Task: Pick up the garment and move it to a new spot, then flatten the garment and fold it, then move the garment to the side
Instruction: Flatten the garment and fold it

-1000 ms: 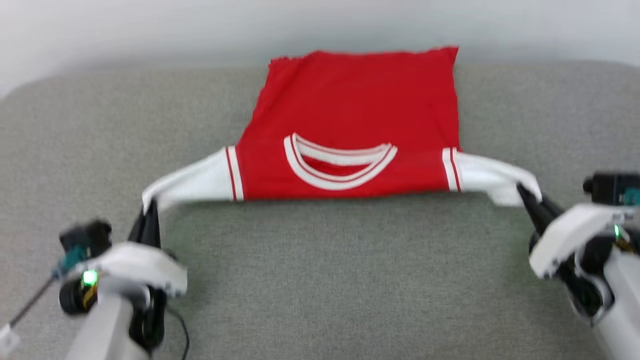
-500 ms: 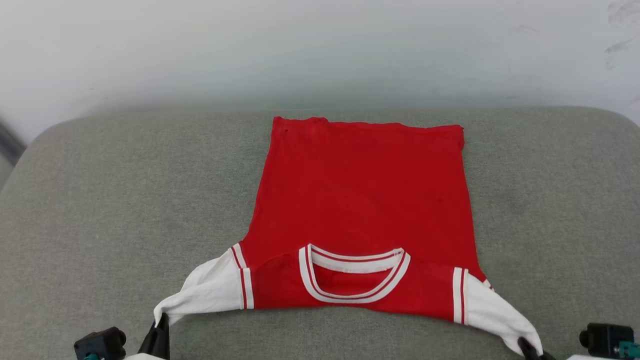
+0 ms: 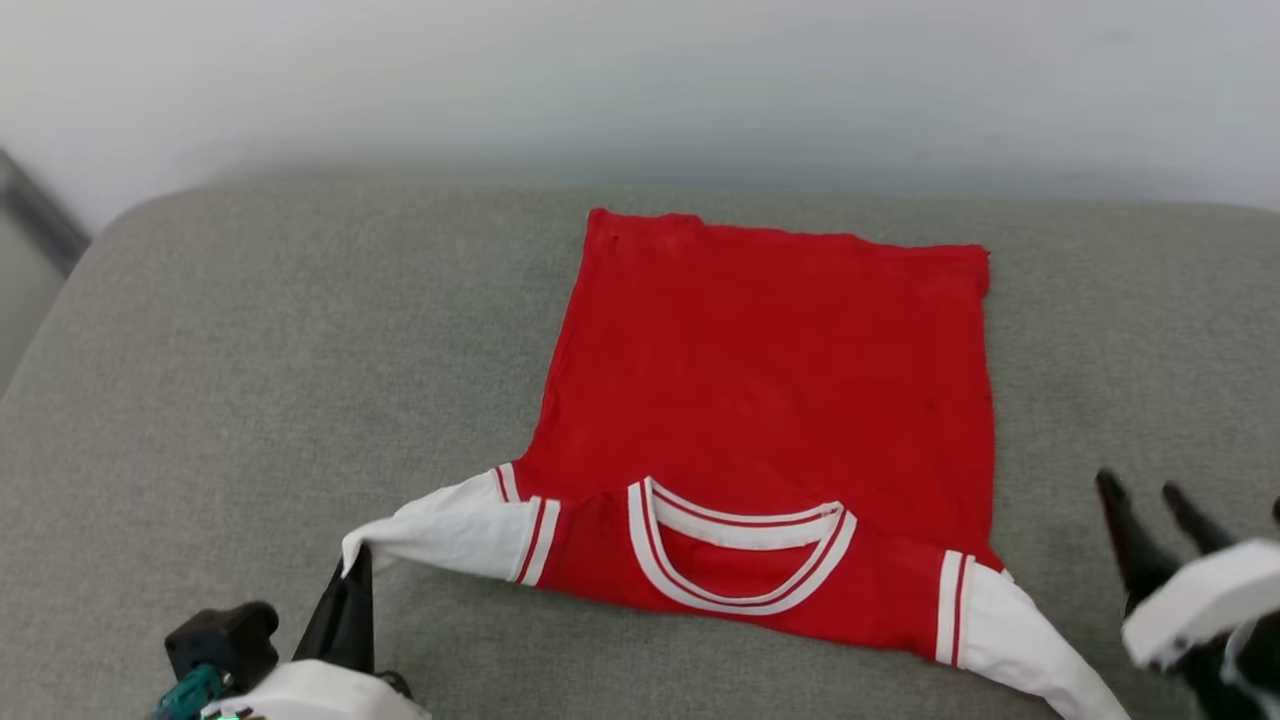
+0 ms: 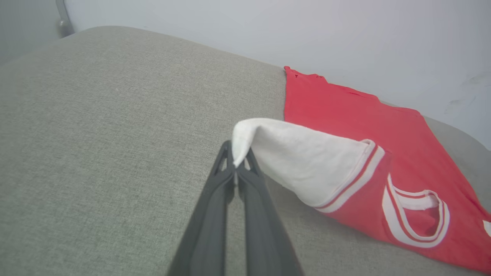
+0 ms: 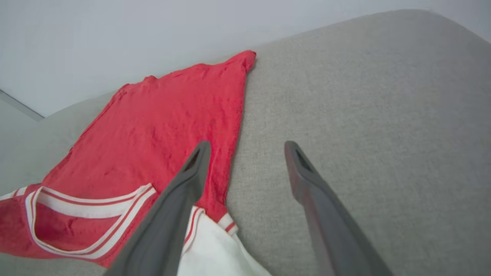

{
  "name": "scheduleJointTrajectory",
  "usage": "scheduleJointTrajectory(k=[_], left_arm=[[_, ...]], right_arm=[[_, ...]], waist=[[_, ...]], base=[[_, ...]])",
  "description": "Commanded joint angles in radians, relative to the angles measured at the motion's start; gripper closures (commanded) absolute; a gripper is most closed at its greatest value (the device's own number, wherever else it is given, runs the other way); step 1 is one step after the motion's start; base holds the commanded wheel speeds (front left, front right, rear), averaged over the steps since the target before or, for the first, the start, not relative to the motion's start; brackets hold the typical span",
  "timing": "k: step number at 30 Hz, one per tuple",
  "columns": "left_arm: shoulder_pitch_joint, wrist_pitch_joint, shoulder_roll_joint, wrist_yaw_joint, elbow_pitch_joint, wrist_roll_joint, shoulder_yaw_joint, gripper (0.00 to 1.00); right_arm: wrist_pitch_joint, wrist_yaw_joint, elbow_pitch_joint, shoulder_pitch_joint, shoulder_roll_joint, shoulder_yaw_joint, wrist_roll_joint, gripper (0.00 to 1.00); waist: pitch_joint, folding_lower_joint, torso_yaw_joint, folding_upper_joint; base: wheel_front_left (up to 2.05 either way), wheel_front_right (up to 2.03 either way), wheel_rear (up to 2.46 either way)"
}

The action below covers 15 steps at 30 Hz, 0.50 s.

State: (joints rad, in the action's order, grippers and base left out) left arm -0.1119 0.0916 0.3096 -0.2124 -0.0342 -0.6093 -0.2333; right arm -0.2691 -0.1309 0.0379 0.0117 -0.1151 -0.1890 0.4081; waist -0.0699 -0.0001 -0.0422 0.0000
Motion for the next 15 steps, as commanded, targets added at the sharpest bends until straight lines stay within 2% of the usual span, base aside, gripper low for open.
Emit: scheduleJointTrajectory(k=[1, 3, 7, 8, 12, 15], left_arm=[[0.030, 0.005, -0.003, 0.002, -0.022, 0.010, -0.009, 1.00], [0.076, 0.014, -0.016, 0.010, -0.052, 0.028, -0.032, 1.00], [0.139, 0.031, -0.037, 0.028, -0.082, 0.051, -0.068, 1.00], [0.139, 0.031, -0.037, 0.028, -0.082, 0.051, -0.068, 1.00], [0.193, 0.058, -0.062, 0.047, -0.096, 0.061, -0.090, 1.00], [0.223, 0.073, -0.072, 0.063, -0.100, 0.065, -0.102, 1.00]], right_arm=[[-0.008, 0.000, 0.062, -0.104, -0.029, -0.020, 0.024, 0.00], [-0.053, 0.000, 0.187, -0.252, -0.079, -0.031, 0.050, 0.00], [-0.180, 0.000, 0.346, -0.461, -0.176, -0.039, 0.070, 0.00], [-0.180, 0.000, 0.346, -0.461, -0.176, -0.039, 0.070, 0.00], [-0.327, 0.000, 0.473, -0.651, -0.244, -0.043, 0.046, 0.00], [-0.437, 0.000, 0.526, -0.782, -0.270, -0.045, 0.006, 0.00]], waist=[[-0.046, 0.0001, -0.031, 0.0000], [-0.099, 0.0001, -0.073, 0.0000], [-0.193, 0.0001, -0.138, 0.0000], [-0.193, 0.0001, -0.138, 0.0000], [-0.280, 0.0001, -0.185, 0.0000], [-0.333, 0.0001, -0.214, 0.0000]], base=[[0.00, 0.00, 0.00], [0.00, 0.00, 0.00], [0.00, 0.00, 0.00], [0.00, 0.00, 0.00], [0.00, 0.00, 0.00], [0.00, 0.00, 0.00]])
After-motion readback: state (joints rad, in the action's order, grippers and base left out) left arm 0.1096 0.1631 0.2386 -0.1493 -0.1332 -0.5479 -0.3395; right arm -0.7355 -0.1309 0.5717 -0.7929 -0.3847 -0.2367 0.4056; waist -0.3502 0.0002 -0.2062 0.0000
